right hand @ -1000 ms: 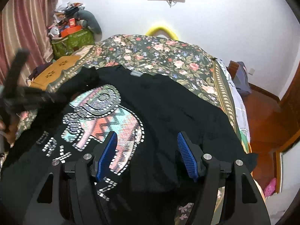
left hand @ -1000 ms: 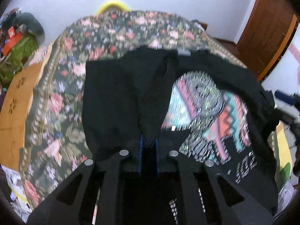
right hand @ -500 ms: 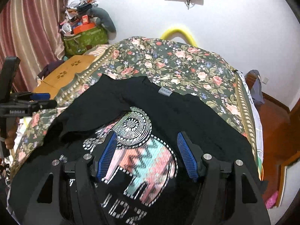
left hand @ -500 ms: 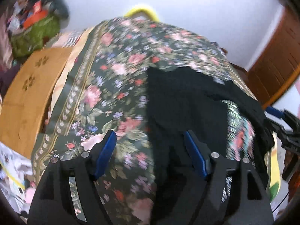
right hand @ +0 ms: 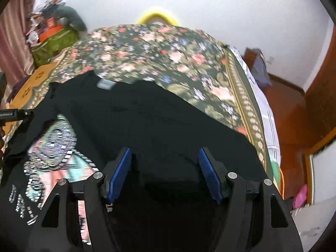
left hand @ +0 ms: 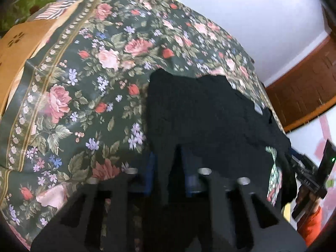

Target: Fold small clothes

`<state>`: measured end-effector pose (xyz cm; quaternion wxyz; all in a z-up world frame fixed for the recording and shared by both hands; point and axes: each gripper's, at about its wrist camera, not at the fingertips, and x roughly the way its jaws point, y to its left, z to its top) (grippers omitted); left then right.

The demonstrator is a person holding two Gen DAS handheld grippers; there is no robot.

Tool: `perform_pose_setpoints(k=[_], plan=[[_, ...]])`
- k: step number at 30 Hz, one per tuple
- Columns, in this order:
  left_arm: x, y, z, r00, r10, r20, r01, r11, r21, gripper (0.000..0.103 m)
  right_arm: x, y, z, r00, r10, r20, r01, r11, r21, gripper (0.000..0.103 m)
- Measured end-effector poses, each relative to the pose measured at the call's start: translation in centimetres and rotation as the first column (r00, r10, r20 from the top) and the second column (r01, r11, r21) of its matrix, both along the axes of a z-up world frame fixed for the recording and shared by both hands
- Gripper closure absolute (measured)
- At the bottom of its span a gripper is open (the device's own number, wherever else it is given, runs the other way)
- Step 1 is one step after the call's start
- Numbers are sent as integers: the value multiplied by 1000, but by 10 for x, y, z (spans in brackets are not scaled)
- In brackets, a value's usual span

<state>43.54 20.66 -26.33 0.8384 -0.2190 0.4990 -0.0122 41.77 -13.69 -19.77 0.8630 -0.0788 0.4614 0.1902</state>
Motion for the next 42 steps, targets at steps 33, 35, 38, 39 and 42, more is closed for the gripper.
perform_pose_setpoints(k=[33, 35, 38, 39, 42], plan=[[-97, -108, 45, 984, -178, -32, 177, 912, 370, 41, -77, -68, 3, 1000, -26, 3, 25, 999, 38, 32], [-100, -117, 38, 983, -177, -46, 181, 906, 382, 37, -85, -90, 0, 997, -74, -8, 75, 995, 65, 32], [-103, -126, 27, 985, -165, -57, 174, 904, 390, 28, -93, -121, -2, 988, -147, -44, 151, 981, 125, 32], [-104, -126, 25, 987, -155, -49, 162, 903, 397, 26, -96, -129, -1, 985, -167, -50, 173, 975, 143, 32], [-103, -120, 20, 990, -133, -41, 139, 923, 360, 22, -101, -136, 9, 982, -188, -18, 189, 970, 155, 32]])
